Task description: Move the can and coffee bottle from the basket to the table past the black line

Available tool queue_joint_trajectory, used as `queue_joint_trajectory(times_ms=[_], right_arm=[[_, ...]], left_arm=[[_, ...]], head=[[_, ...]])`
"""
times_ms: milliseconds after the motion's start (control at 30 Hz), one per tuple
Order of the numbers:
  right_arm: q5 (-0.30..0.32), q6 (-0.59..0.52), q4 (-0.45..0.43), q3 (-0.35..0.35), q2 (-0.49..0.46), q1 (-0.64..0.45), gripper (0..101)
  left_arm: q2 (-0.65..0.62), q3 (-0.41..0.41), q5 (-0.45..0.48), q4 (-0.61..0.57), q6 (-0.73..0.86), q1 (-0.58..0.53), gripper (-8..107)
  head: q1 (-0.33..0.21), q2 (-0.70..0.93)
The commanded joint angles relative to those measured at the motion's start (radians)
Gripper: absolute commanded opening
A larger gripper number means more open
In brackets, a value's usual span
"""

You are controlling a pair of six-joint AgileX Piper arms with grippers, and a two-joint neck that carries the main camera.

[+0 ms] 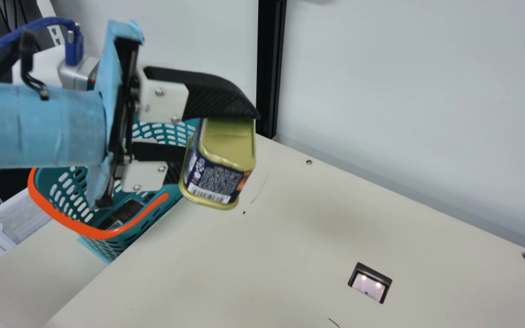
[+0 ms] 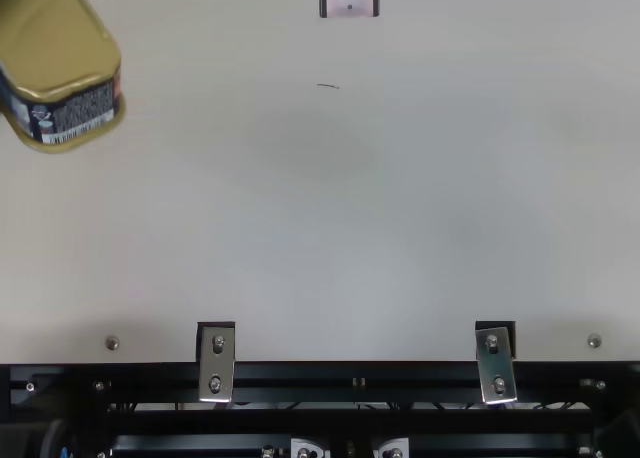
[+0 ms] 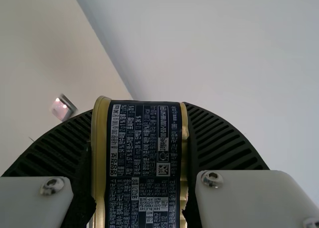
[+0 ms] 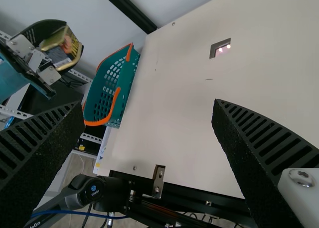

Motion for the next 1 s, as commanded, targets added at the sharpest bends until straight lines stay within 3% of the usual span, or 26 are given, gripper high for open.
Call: queue_joint_trajectory(times_ms=[0, 167, 367, 400, 500, 600, 967], right_arm=[[0.000, 0.000, 0.000, 0.000, 0.000, 0.000, 101], [0.000, 0.000, 0.000, 0.000, 0.000, 0.000, 101], [0.000, 0.000, 0.000, 0.000, 0.000, 0.000, 101], [0.000, 0.000, 0.000, 0.000, 0.000, 0.000, 101], [0.000, 0.000, 0.000, 0.000, 0.000, 0.000, 101], [0.000, 0.000, 0.000, 0.000, 0.000, 0.000, 101], [0.000, 0.000, 0.000, 0.000, 0.000, 0.000, 101]], left_arm=[[-0.007, 0.037, -0.168, 0.107, 0.108, -0.054, 10], [-0.026, 0.139, -0.382, 0.148, 0.243, -0.153, 10], [-0.052, 0.251, -0.578, 0.094, 0.404, -0.262, 10], [-0.046, 0.217, -0.458, 0.111, 0.333, -0.229, 10], [-0.052, 0.250, -0.548, 0.092, 0.393, -0.262, 10], [-0.052, 0.251, -0.583, 0.092, 0.404, -0.262, 10], [-0.052, 0.251, -0.580, 0.092, 0.404, -0.262, 10]], head=[[-0.036, 0.017], [-0.036, 0.017], [-0.032, 0.019], [-0.026, 0.019], [-0.001, -0.006], [0.029, -0.067], [0.088, -0.392]])
